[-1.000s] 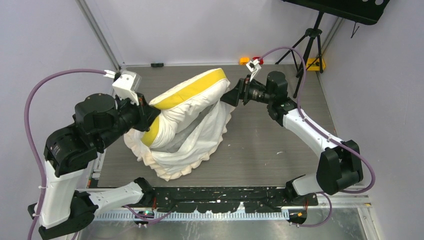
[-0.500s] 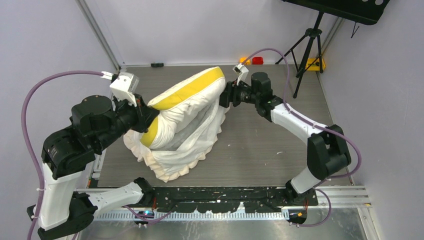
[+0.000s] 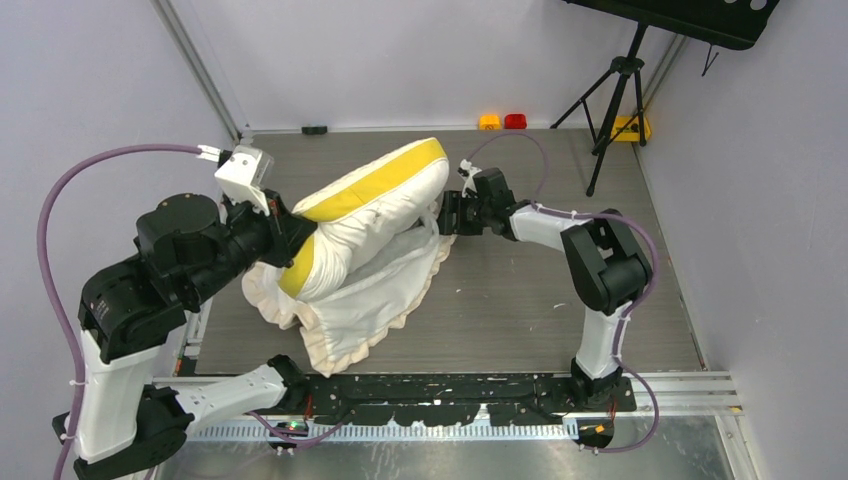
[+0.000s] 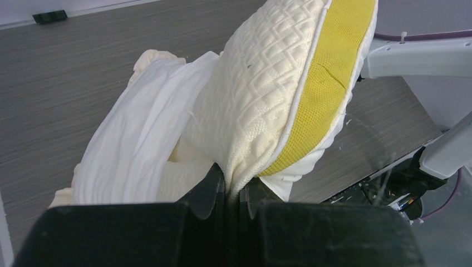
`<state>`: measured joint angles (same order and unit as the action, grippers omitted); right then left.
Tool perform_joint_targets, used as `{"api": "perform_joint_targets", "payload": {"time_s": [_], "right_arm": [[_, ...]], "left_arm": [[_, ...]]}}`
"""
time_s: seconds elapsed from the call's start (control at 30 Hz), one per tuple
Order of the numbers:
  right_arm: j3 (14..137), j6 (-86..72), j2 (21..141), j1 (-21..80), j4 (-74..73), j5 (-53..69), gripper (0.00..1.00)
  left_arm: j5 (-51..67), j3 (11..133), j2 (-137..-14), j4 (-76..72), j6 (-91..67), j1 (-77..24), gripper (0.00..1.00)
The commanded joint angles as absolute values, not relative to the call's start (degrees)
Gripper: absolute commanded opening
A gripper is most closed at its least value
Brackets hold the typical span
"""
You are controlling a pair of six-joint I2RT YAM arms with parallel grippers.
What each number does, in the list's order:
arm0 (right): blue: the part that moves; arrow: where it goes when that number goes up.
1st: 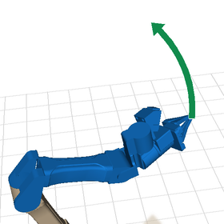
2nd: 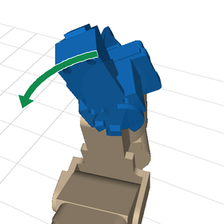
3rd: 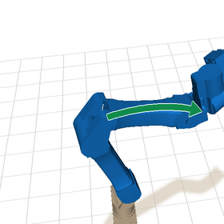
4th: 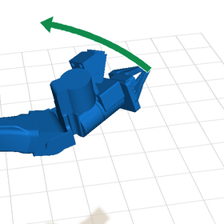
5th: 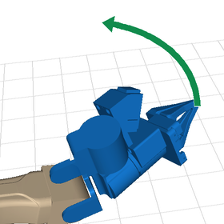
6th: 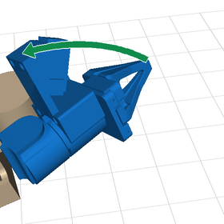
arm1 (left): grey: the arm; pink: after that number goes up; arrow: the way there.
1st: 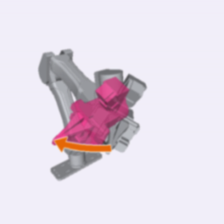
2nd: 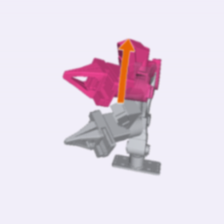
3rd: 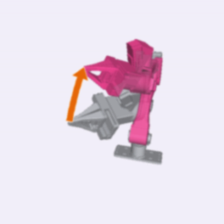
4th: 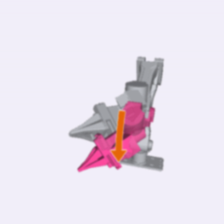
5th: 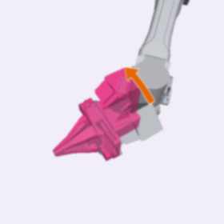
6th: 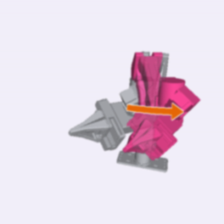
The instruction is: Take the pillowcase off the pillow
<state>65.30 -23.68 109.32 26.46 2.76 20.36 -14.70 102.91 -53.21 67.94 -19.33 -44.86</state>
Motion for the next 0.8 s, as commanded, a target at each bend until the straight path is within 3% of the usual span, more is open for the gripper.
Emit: {"api": "perform_joint_targets", "payload": {"time_s": [0.0, 0.23, 0.53, 0.77], "right_arm": [[68.05, -21.19, 99.67, 25.68, -3.02, 11.31, 0.7], [68.71, -24.67, 83.33, 21.65, -14.61, 4.51, 0.89], [67.32, -32.58, 68.0, 21.18, -23.18, 0.81, 0.91], [65.31, -34.42, 59.76, 21.17, -27.39, -6.78, 0.92]], "left_arm": [[-15.65, 103.76, -52.64, 56.64, -20.12, -44.56, 0.0], [-15.61, 100.49, -53.37, 54.71, -20.56, -44.58, 0.0], [-13.15, 95.98, -60.11, 49.14, -21.26, -44.56, 0.0], [-9.93, 99.26, -71.06, 46.5, -24.1, -44.56, 0.0]]}}
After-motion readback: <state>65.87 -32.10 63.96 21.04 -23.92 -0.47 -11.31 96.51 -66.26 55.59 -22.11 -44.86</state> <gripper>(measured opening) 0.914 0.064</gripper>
